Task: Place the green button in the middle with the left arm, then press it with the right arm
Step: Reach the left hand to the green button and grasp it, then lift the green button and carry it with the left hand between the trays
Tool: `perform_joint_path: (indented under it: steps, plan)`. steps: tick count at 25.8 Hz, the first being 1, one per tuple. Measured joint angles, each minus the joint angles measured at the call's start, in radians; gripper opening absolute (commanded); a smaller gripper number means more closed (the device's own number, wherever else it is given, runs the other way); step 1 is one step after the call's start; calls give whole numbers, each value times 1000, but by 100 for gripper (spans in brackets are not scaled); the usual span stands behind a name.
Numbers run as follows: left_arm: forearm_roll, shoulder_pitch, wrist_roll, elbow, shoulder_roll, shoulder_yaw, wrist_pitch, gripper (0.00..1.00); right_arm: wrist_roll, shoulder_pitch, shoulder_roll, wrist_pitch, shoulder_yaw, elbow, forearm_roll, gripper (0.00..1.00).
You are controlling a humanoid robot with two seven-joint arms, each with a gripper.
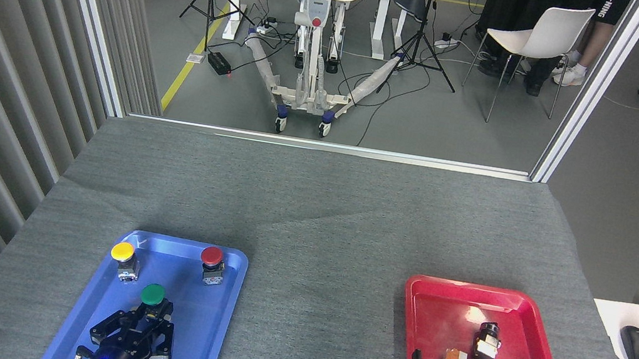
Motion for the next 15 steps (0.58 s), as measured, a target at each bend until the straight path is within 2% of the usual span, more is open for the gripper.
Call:
perform_joint_path:
  steps: [6,11,15]
  plan:
    - [-14,1,18,-42,12,-29,-48,6,0,-3,0,0,0,0,0,100]
    - [-156,-1,61,-166,21,-99,-127,2,-5,-2,-1,0,0,0,0,100]
    - [-248,-54,70,-181,-17,-197,-153,2,-4,-2,-2,0,0,0,0,100]
